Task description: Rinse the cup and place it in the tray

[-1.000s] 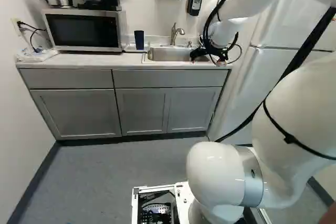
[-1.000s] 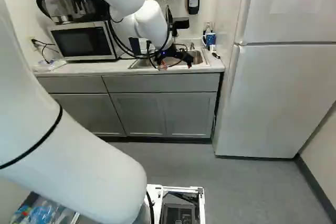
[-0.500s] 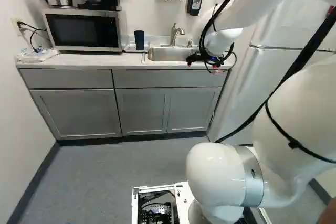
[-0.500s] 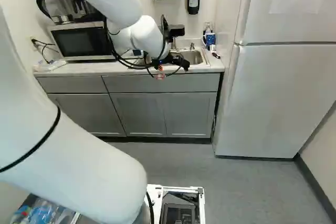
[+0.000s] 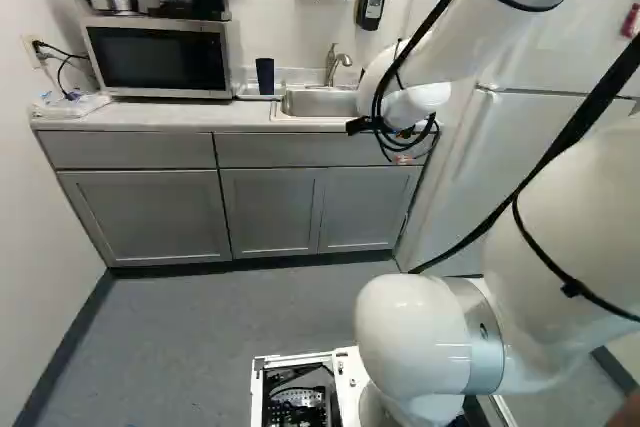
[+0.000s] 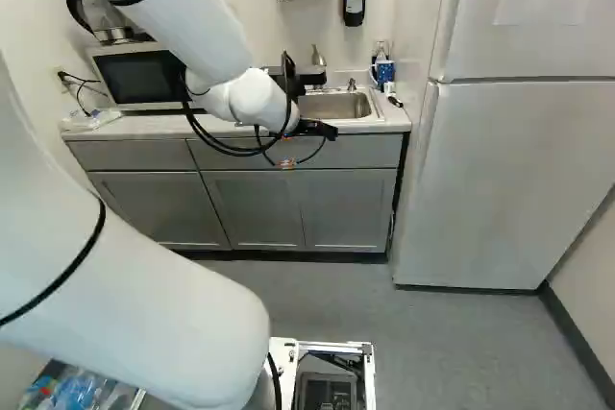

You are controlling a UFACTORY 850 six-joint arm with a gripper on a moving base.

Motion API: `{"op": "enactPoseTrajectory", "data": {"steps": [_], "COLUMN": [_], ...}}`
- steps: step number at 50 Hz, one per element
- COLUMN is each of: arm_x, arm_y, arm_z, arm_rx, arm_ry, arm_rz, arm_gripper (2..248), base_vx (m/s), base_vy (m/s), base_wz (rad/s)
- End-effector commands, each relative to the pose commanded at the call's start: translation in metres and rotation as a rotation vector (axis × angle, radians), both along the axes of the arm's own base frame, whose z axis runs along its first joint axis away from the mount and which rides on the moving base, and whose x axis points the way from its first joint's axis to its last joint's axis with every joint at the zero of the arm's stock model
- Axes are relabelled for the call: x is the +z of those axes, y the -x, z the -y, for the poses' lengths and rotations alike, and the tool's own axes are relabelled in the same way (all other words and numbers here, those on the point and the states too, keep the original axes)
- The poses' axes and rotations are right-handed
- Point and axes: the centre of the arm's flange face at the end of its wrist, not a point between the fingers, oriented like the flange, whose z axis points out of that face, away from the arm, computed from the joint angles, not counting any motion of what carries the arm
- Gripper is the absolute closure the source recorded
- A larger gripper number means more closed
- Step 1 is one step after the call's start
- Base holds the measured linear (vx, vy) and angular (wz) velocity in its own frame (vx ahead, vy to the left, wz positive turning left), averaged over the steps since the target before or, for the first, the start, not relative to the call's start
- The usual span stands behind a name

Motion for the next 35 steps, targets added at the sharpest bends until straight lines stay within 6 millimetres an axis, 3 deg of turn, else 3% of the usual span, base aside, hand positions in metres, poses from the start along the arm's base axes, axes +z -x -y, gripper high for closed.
{"op": "enactPoseTrajectory", "data": {"steps": [35], "arm_x": [-0.068], "arm_y": [0.055], "arm_z": [-0.035], "arm_rx": [0.075], "arm_ry": [0.011], "arm_rz": [0.157], "arm_gripper": [3], "base_vx": [0.000], "base_vy": [0.000], "base_wz": [0.000]}}
